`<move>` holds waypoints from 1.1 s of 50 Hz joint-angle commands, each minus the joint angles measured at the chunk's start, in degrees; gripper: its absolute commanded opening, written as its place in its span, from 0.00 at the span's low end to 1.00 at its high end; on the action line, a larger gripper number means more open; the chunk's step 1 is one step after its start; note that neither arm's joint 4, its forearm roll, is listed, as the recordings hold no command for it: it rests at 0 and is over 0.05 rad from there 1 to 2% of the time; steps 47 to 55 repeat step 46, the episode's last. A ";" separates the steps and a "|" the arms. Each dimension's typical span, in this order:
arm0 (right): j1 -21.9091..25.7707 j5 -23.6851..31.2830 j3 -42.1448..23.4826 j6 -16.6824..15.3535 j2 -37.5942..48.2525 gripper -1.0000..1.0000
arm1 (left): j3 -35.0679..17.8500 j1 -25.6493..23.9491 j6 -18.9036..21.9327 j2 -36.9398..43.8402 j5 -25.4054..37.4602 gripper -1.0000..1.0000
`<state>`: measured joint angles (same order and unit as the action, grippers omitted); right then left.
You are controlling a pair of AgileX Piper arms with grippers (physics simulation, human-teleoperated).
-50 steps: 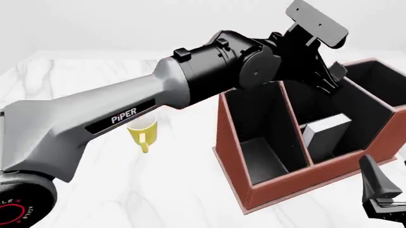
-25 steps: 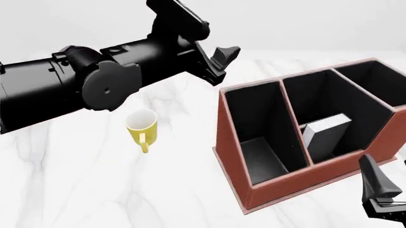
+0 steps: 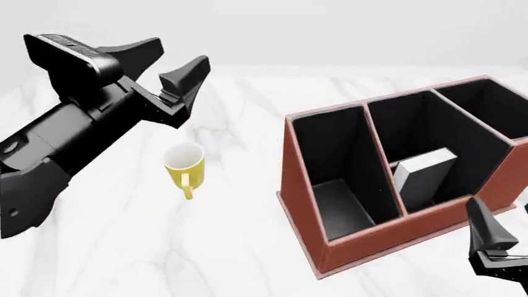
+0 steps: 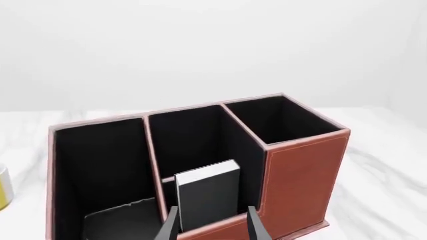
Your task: Pick up the book and place it in the back compartment of the caddy.
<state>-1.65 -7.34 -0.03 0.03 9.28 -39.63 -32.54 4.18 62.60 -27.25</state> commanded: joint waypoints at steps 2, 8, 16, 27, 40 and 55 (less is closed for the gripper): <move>0.43 -7.90 -0.07 0.59 10.90 1.00 | 7.28 4.09 -4.21 -2.85 -7.00 1.00; 2.88 -0.53 -6.80 -0.56 7.10 1.00 | 7.94 5.09 -5.38 -3.33 -7.27 1.00; 7.39 14.32 -29.10 -2.74 0.94 1.00 | 8.12 7.32 -6.52 -1.28 -9.17 1.00; 10.95 26.48 -55.77 -5.50 1.73 1.00 | 8.42 8.50 -6.87 1.16 -10.79 1.00; 6.93 36.28 -78.40 -1.75 0.75 1.00 | 8.53 8.60 -6.83 1.50 -11.02 1.00; 4.94 38.91 -81.98 0.89 -1.57 1.00 | 8.91 8.44 -6.66 2.05 -11.49 1.00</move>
